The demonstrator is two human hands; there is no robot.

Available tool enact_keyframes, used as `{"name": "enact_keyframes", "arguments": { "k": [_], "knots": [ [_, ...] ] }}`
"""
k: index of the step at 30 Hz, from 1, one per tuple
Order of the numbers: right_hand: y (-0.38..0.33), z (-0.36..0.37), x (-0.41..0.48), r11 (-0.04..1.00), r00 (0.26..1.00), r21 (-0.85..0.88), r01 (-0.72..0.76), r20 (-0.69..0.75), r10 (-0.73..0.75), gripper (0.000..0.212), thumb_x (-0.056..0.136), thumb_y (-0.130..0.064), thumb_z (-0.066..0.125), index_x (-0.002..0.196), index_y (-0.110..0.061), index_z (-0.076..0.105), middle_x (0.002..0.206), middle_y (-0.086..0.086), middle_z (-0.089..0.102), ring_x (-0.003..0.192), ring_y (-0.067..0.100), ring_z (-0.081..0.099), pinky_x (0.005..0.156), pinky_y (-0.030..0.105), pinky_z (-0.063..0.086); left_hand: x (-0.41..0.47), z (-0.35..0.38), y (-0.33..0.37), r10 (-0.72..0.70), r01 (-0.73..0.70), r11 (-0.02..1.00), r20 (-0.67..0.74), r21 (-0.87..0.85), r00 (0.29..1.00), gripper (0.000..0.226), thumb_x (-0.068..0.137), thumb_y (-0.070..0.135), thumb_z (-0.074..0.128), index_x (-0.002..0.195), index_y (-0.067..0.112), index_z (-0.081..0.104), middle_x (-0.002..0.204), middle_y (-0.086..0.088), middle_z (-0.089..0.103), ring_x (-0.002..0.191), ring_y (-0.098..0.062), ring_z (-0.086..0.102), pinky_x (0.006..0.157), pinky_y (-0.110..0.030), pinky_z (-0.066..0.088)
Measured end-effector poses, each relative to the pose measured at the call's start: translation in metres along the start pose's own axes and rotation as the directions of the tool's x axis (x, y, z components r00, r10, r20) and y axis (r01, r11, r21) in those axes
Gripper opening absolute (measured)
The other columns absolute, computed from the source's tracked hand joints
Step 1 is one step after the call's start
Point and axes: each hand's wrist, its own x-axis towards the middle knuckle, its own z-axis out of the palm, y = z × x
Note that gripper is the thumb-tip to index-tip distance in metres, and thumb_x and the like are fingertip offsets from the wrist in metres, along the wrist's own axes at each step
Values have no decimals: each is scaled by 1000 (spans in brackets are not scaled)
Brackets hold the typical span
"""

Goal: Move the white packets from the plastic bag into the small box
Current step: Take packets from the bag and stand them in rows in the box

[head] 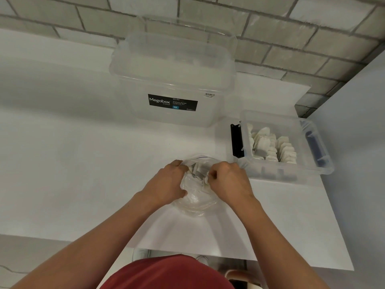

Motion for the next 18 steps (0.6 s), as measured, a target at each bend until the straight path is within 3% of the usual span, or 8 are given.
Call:
{"name": "enact_keyframes", "arguments": {
  "k": [7,12,18],
  "knots": [
    [9,-37,-18,960,994,279,22,-110,9,8,86,-18,66,86,-23,73,78,-11,71,75,10,67,72,28,52,1,0,0,0,0,1000,-5,-7,1000,64,73,26,78,134,21,56,131,3,50,108,-24,61,84,-32,51],
    [23,-46,-24,908,998,419,-20,-39,40,28,84,-13,68,103,-31,75,79,-16,70,74,2,67,73,23,53,1,0,1,5,-5,1000,-5,-14,1000,62,73,26,77,132,22,58,127,4,52,105,-23,61,83,-33,52],
    [49,-83,-37,775,960,627,73,-254,115,21,85,-13,71,86,-33,78,83,-24,72,73,2,67,67,12,49,3,0,1,3,-3,1000,-16,-11,1000,58,69,26,76,125,23,61,118,6,53,99,-20,61,79,-31,51]
  ]
}}
